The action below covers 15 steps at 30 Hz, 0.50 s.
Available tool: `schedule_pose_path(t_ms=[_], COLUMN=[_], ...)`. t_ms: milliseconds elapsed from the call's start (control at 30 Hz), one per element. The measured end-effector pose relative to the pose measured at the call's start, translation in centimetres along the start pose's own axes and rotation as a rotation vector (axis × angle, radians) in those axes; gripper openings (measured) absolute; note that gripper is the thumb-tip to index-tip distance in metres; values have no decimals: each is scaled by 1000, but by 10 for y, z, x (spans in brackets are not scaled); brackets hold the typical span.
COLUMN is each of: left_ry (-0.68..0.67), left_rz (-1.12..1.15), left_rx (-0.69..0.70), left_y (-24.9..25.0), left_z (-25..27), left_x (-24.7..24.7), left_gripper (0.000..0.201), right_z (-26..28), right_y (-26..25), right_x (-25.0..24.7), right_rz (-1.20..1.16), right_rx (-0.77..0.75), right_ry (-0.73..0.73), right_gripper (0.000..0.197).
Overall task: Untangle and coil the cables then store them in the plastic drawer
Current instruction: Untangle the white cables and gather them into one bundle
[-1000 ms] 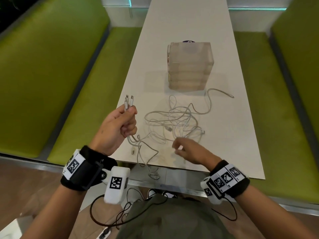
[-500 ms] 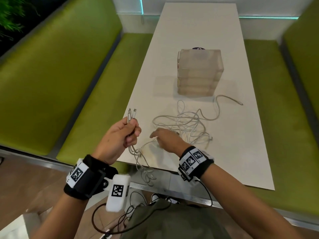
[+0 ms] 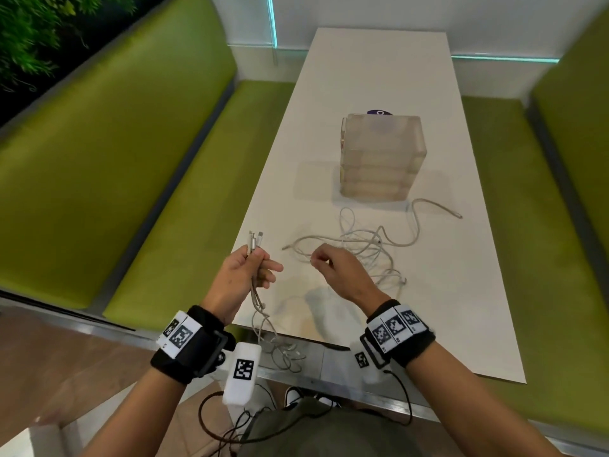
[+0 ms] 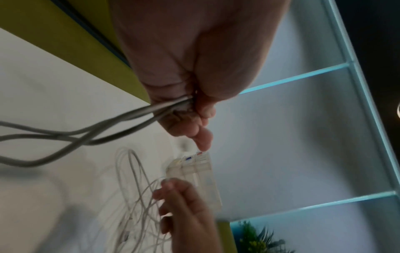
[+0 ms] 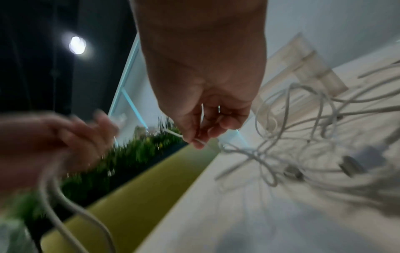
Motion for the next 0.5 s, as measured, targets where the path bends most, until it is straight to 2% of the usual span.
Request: schedule_pose_path(t_ms=[100,200,300,500], left_ry=[-20,-36,-30,-31], left_rz=[17,43,75,258], left_rx=[24,53,64,-8], left_y=[-2,0,1,0], left_z=[-11,-18,-17,-18], left_x=[18,37,49,60], left_gripper=[21,20,17,16], right_z=[7,12,17,24], right_y=[-18,-22,-20,-20], right_x=[-18,-25,-32,-39], right_rz=[-169,-231,-295,-361], right_rx=[-2,5,16,-9], right_ry=[10,-36,-7,74], right_gripper=[8,9,9,7])
Point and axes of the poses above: each hand's wrist, its own z-axis away from the middle knuckle, its own x-axis out of the palm, y = z × x, the point moved 4 cm from there along -z, towards the middle knuckle, and after that the axes turned 7 degrees about y, right-handed, at the moved point
